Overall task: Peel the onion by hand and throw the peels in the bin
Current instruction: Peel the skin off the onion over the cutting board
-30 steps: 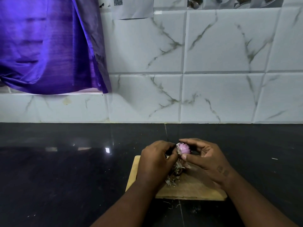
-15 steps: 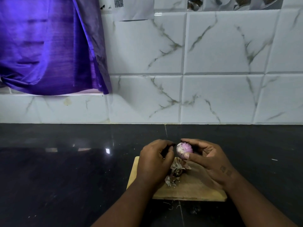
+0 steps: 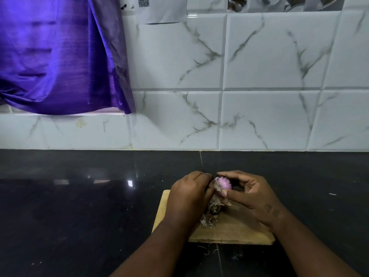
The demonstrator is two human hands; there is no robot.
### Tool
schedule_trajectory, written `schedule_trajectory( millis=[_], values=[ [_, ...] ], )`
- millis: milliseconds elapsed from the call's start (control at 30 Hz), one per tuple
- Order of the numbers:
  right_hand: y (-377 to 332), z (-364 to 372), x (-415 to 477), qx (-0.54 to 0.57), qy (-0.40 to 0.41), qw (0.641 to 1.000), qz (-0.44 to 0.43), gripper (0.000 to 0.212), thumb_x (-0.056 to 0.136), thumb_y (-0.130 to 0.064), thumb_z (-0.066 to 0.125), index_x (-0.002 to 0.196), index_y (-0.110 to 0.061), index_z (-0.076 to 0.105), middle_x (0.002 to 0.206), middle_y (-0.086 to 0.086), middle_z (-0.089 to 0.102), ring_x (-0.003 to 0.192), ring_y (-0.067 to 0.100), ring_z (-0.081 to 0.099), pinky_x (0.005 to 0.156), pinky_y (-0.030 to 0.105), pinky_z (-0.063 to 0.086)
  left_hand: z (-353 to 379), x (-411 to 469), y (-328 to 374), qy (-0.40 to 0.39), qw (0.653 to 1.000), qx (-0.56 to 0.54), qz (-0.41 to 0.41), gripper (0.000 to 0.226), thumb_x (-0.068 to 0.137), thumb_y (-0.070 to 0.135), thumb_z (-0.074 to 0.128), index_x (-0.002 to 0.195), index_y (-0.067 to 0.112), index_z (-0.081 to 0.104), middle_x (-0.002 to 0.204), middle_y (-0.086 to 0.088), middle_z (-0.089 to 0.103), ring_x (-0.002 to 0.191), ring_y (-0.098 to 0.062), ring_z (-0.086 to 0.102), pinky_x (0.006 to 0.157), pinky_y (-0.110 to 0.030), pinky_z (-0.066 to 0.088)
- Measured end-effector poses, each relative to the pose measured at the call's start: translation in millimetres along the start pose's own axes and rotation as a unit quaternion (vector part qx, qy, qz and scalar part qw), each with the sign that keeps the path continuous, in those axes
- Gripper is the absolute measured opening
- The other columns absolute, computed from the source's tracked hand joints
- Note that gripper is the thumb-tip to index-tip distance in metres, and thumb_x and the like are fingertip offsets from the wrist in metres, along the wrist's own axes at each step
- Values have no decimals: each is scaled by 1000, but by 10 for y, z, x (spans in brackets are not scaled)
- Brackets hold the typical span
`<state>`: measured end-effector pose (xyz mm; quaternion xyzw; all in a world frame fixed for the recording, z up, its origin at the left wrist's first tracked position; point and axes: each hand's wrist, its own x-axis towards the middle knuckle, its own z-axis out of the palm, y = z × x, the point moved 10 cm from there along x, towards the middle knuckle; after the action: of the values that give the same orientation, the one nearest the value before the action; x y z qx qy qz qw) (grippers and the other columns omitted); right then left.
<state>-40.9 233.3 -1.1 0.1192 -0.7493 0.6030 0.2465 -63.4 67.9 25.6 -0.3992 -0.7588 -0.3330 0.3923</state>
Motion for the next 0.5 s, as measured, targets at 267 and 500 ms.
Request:
schedule_trajectory(
  millis=[267, 500],
  values=[
    [-37, -40, -2, 46, 24, 998, 20, 49, 68, -17, 84, 117, -15, 77, 117, 5, 78, 112, 23, 73, 100, 41, 57, 25, -33, -235, -25, 995, -30, -96, 20, 87, 17, 71, 102, 28, 78, 96, 16, 72, 85, -1, 64, 70, -18, 50],
    [2, -19, 1, 41, 16, 999, 29, 45, 73, -7, 84, 117, -15, 77, 118, 5, 78, 113, 23, 73, 101, 44, 57, -39, -3, -139, -1, 994, -80, -76, 24, 94, 36, 66, 110, 24, 79, 99, 14, 74, 88, -2, 67, 76, -27, 57]
  ],
)
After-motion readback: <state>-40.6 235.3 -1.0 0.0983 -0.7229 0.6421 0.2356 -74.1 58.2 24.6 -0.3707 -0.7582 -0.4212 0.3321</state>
